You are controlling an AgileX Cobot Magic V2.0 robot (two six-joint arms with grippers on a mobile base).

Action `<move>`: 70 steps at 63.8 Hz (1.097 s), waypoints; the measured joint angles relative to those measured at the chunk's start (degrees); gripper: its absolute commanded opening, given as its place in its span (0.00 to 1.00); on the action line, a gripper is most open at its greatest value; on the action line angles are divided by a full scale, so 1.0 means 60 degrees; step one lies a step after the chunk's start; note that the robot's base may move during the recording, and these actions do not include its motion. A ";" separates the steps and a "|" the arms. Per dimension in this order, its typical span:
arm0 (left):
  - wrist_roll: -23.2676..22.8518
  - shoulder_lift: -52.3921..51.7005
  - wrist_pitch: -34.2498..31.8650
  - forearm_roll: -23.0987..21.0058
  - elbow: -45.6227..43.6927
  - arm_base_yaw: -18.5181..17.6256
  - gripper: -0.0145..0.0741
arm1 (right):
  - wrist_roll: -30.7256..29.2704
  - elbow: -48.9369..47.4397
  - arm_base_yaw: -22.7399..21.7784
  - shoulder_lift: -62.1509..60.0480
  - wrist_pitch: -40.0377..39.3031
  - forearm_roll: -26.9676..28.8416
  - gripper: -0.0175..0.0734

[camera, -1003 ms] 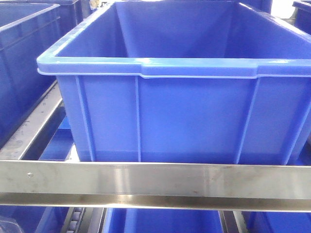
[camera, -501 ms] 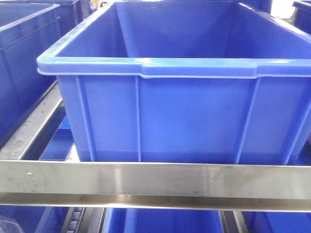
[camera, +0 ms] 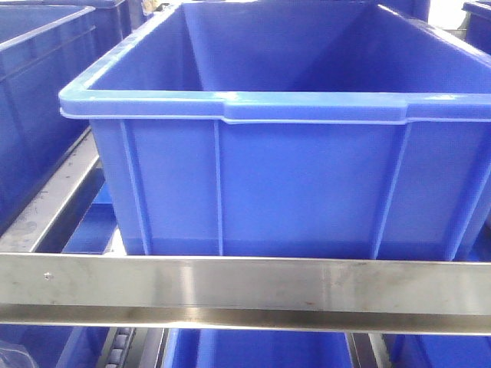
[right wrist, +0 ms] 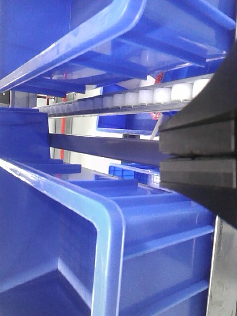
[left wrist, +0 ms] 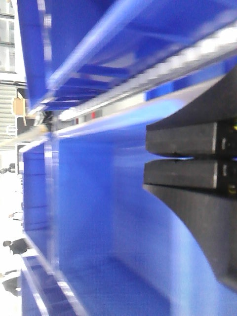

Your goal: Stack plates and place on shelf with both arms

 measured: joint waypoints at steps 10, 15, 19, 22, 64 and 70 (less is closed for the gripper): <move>0.0000 -0.1386 0.0684 -0.0016 0.0771 0.0000 0.25 | 0.0000 0.0000 0.0000 0.0000 -0.0006 0.0000 0.25; 0.0000 -0.1684 0.0982 -0.0016 0.0771 0.0000 0.25 | 0.0000 0.0000 0.0000 0.0000 -0.0006 0.0000 0.25; 0.0000 -0.1690 0.1170 -0.0016 0.0771 0.0000 0.25 | 0.0000 0.0000 0.0000 0.0000 -0.0023 0.0000 0.25; 0.0000 -0.1690 0.1314 -0.0016 0.0771 0.0000 0.25 | 0.0000 0.0017 0.0000 0.0000 -0.0023 0.0000 0.25; 0.0000 -0.1690 0.1378 -0.0016 0.0771 0.0000 0.25 | 0.0018 0.0014 0.0000 0.0000 -0.0023 0.0000 0.25; 0.0000 -0.1690 0.1378 -0.0016 0.0771 0.0000 0.25 | 0.0018 0.0014 0.0000 0.0000 -0.0023 0.0000 0.25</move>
